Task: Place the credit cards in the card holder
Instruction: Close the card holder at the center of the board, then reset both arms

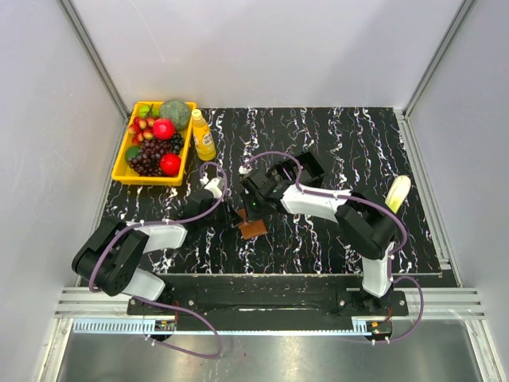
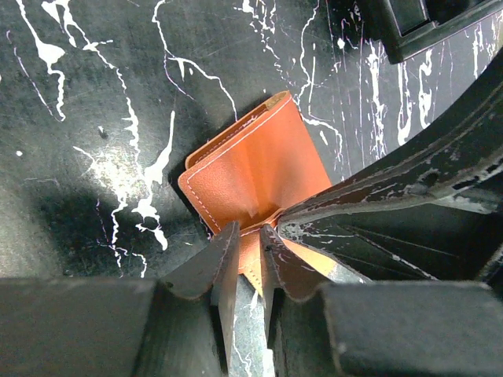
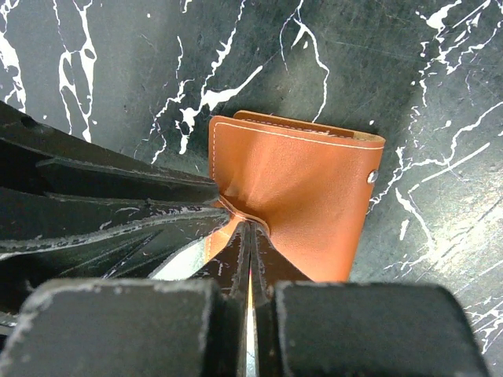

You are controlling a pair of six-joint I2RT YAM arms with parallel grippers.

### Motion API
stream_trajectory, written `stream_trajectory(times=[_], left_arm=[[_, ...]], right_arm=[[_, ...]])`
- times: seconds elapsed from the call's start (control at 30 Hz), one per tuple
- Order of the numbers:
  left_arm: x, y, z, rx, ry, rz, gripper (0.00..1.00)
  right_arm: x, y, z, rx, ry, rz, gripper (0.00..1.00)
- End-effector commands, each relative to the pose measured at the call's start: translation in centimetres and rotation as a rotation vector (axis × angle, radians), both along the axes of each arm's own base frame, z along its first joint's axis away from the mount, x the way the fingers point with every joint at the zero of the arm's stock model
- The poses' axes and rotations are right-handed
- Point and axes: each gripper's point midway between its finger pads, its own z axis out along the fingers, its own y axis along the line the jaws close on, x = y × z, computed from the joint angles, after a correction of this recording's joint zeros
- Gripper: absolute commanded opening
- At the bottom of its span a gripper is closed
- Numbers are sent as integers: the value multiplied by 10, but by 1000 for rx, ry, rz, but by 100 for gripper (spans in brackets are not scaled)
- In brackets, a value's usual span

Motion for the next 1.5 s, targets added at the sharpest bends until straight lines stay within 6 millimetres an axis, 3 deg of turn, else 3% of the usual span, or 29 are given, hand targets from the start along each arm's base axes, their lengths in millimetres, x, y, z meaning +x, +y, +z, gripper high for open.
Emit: stream_trajectory(times=[0.0, 0.33, 0.47, 0.5, 0.6, 0.7, 0.83, 0.93, 1.13, 1.27, 1.47], left_arm=[[5, -15, 13, -33, -61, -36, 21], [2, -19, -5, 29, -32, -62, 15], [-1, -7, -13, 59, -26, -12, 15], [1, -3, -11, 61, -35, 16, 20], [9, 4, 7, 73, -87, 61, 28], [25, 13, 43, 79, -165, 132, 50], [38, 33, 79, 93, -231, 216, 77], [46, 53, 94, 109, -229, 279, 84], [50, 92, 115, 171, -302, 463, 86], [50, 115, 121, 225, -313, 567, 87], [54, 118, 120, 267, -317, 572, 88]], right_arm=[[-11, -12, -34, -110, 49, 14, 1], [-13, -14, -44, -130, 69, 1, 1], [-13, -21, -50, -155, 58, -12, 1], [-10, -22, -47, -153, 48, -21, 1], [6, -18, -18, -128, -43, -45, 7], [32, -18, 34, -51, -173, -84, 17], [61, -33, 103, 70, -339, -151, 48], [68, -61, 139, 91, -437, -217, 65], [77, -154, 161, 97, -511, -430, 83], [83, -221, 160, 79, -535, -587, 99], [88, -290, 141, 10, -525, -741, 99]])
